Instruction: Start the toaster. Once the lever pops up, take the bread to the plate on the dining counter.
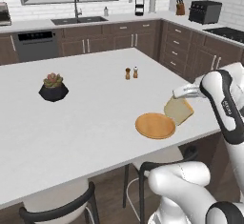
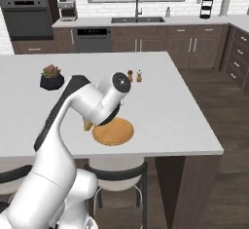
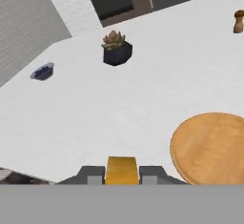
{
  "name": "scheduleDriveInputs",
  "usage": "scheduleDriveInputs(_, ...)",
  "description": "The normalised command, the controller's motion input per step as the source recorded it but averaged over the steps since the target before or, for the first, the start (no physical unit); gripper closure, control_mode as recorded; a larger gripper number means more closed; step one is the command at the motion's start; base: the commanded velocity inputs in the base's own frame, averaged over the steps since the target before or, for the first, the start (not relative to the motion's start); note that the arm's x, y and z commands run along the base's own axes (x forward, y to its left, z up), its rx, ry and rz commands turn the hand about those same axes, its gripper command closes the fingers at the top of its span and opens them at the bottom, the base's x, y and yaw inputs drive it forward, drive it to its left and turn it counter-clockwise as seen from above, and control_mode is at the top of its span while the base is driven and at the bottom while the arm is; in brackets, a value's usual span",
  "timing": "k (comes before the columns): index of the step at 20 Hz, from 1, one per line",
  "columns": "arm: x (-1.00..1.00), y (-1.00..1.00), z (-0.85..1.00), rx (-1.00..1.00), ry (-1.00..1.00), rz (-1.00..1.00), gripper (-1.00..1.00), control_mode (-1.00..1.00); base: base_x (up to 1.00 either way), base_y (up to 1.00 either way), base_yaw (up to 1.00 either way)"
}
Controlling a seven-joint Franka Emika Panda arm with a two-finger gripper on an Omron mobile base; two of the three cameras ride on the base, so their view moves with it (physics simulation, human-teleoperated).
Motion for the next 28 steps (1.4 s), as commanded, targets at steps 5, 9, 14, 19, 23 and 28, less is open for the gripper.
scheduleDriveInputs(5,0.36,0.0,-0.3,0.09,0.01,-0.04,1.0,-1.0,0.0,0.0,0.0)
scheduleDriveInputs(9,0.55,-0.23,-0.15,0.0,0.06,-0.11,1.0,-1.0,0.0,0.0,0.0)
scheduleDriveInputs(14,0.84,-0.12,-0.27,0.0,0.25,-0.03,1.0,-1.0,0.0,0.0,0.0)
scheduleDriveInputs(19,0.4,-0.3,-0.25,0.12,0.28,0.0,1.0,-1.0,0.0,0.0,0.0)
scheduleDriveInputs(23,0.24,-0.06,-0.25,0.09,0.1,-0.02,1.0,-1.0,0.0,0.0,0.0)
scheduleDriveInputs(28,0.25,0.0,-0.37,0.0,0.02,-0.08,1.0,-1.0,0.0,0.0,0.0)
